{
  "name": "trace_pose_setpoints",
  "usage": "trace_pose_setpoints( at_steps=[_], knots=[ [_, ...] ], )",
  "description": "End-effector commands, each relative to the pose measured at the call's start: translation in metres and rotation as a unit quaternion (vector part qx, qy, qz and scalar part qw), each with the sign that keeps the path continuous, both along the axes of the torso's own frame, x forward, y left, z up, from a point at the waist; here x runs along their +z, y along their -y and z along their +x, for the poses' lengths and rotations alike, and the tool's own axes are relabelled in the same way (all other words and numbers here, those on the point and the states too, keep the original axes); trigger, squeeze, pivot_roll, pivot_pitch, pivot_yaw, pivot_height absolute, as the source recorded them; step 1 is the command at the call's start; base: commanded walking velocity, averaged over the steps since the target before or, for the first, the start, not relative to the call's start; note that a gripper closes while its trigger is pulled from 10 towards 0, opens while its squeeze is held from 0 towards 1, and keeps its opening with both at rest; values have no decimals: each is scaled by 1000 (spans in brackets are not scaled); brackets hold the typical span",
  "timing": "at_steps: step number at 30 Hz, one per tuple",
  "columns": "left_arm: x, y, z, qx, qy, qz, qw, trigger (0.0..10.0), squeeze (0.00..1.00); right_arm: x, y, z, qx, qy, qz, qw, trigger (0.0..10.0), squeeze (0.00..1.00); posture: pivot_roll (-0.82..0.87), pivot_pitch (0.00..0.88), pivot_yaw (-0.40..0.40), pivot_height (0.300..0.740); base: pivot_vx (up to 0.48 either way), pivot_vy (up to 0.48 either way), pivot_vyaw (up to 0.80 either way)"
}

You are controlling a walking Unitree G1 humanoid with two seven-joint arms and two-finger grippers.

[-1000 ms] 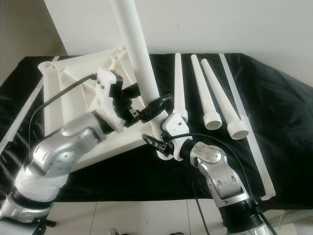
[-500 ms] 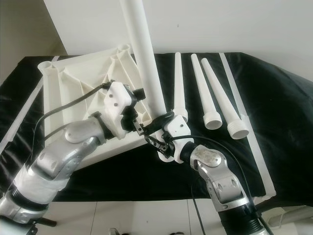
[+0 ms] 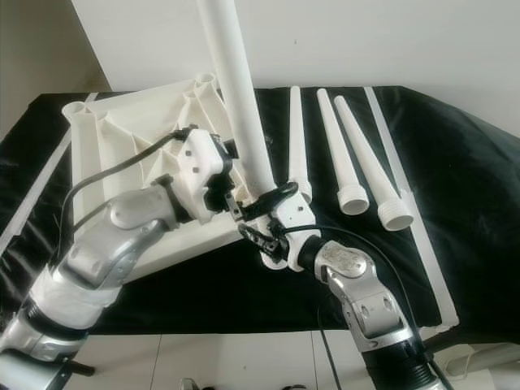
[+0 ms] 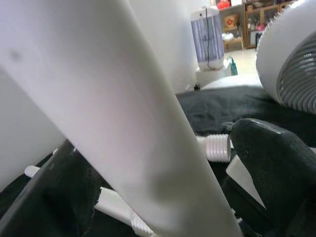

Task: Building children table

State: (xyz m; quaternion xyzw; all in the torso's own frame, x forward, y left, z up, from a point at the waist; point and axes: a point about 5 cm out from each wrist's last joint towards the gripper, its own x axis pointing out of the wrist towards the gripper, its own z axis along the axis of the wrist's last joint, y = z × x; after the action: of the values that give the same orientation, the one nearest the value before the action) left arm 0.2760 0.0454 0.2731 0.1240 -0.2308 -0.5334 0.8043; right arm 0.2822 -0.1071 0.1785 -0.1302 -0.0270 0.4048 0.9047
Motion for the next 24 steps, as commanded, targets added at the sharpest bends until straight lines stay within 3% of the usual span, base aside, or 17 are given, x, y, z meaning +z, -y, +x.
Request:
trace_pose_setpoints(
  at_steps=[1,5,6,9,10,11,12,14,15,16,17,19,20,21,22,23,24],
  knots=[
    [4,-2,-1,-2,9,-8,1000,0,0,2,-6,-4,14,3,5,1000,10000,0,-59,158,62,740,0,0,0],
    [4,-3,1,1,-2,-7,1000,0,0,2,-6,-5,13,2,5,1000,10000,0,-59,165,62,740,0,0,0],
    [6,-4,3,-2,-33,-27,999,10000,0,2,-5,-5,12,3,6,1000,10000,0,-60,165,63,740,0,0,0],
    [12,-7,6,-26,-138,-103,985,10000,0,3,-5,-5,10,4,7,1000,10000,0,-61,167,64,740,0,0,0],
    [16,-8,7,-30,-160,-130,978,10000,0,3,-5,-5,10,5,8,1000,10000,0,-61,169,64,740,0,0,0],
    [16,-8,7,-30,-160,-130,978,10000,0,3,-5,-5,10,5,8,1000,10000,0,-61,169,64,740,0,0,0],
    [20,-9,9,-37,-190,-164,967,10000,0,3,-5,-5,10,5,8,1000,10000,0,-60,169,64,740,0,0,0],
    [27,-11,11,-53,-225,-218,948,0,0,3,-5,-5,9,5,9,1000,10000,0,-59,169,64,740,0,0,0],
    [27,-11,11,-53,-225,-218,948,0,0,3,-5,-5,9,5,9,1000,10000,0,-59,169,64,740,0,0,0],
    [30,-13,11,-62,-238,-245,938,0,0,3,-5,-5,9,6,9,1000,10000,0,-59,169,64,740,0,0,0],
    [30,-13,11,-62,-238,-245,938,0,0,3,-5,-5,9,6,9,1000,10000,0,-59,169,64,740,0,0,0],
    [32,-14,11,-79,-271,-281,917,0,0,3,-5,-5,9,6,10,1000,10000,0,-59,169,65,740,0,0,0],
    [32,-14,11,-79,-271,-281,917,0,0,3,-5,-5,9,6,10,1000,10000,0,-59,169,65,740,0,0,0],
    [31,-14,11,-85,-288,-288,910,4235,0,3,-5,-5,9,6,10,1000,10000,0,-56,169,65,740,0,0,0],
    [31,-14,11,-85,-288,-288,910,4235,0,3,-5,-5,9,6,10,1000,10000,0,-56,169,65,740,0,0,0],
    [31,-14,11,-92,-301,-286,905,10000,0,3,-6,-5,9,6,10,1000,10000,0,-55,168,65,740,0,0,0],
    [31,-14,10,-97,-301,-282,906,10000,0,3,-6,-5,9,6,10,1000,10000,0,-55,168,65,740,0,0,0]
  ],
)
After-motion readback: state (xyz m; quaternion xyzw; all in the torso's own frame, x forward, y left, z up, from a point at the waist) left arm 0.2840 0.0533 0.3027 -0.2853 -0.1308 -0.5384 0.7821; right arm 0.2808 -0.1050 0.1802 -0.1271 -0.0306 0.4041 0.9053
